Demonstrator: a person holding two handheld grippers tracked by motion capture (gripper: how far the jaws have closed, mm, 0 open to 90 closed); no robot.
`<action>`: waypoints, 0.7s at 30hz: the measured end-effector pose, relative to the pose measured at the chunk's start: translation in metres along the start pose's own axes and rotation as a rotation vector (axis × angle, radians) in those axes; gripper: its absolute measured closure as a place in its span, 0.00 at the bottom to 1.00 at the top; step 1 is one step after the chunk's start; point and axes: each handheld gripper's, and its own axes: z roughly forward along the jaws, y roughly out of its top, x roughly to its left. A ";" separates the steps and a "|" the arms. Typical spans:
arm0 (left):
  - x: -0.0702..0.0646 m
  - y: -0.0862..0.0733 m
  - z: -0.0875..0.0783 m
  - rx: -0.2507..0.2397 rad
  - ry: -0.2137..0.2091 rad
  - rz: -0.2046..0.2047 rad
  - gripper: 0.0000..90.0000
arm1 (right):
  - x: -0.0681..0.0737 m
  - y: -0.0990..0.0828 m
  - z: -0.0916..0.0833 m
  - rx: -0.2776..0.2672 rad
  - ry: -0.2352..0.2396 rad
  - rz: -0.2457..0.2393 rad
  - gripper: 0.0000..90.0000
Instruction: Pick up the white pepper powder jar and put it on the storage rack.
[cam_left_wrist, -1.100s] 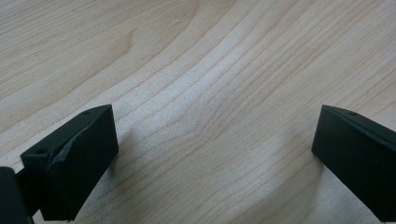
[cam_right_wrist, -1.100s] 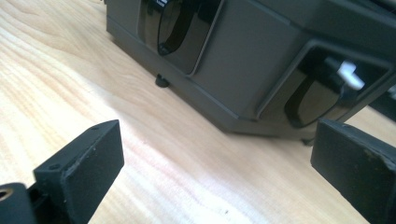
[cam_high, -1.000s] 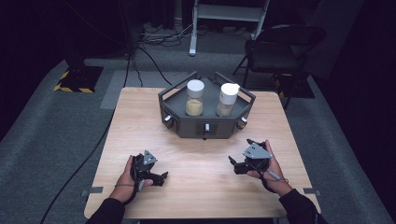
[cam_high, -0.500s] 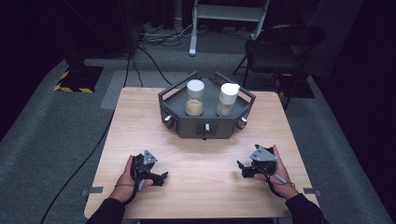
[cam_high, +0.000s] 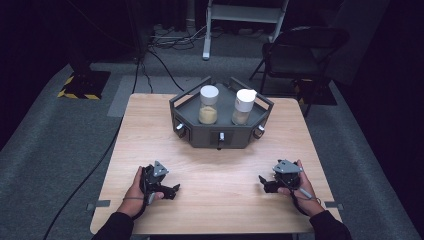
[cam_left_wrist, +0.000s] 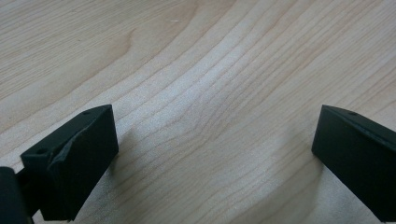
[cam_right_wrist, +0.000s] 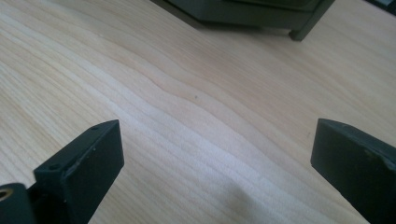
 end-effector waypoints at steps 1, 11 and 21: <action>0.000 0.000 0.000 0.000 0.000 0.000 0.00 | -0.002 0.000 0.000 0.007 0.003 0.009 0.03; 0.000 0.000 0.000 -0.001 0.000 -0.002 0.00 | -0.011 -0.001 0.003 0.061 0.008 0.070 0.03; 0.000 0.000 0.000 -0.001 0.000 -0.002 0.00 | -0.019 -0.001 0.008 0.097 0.000 0.135 0.03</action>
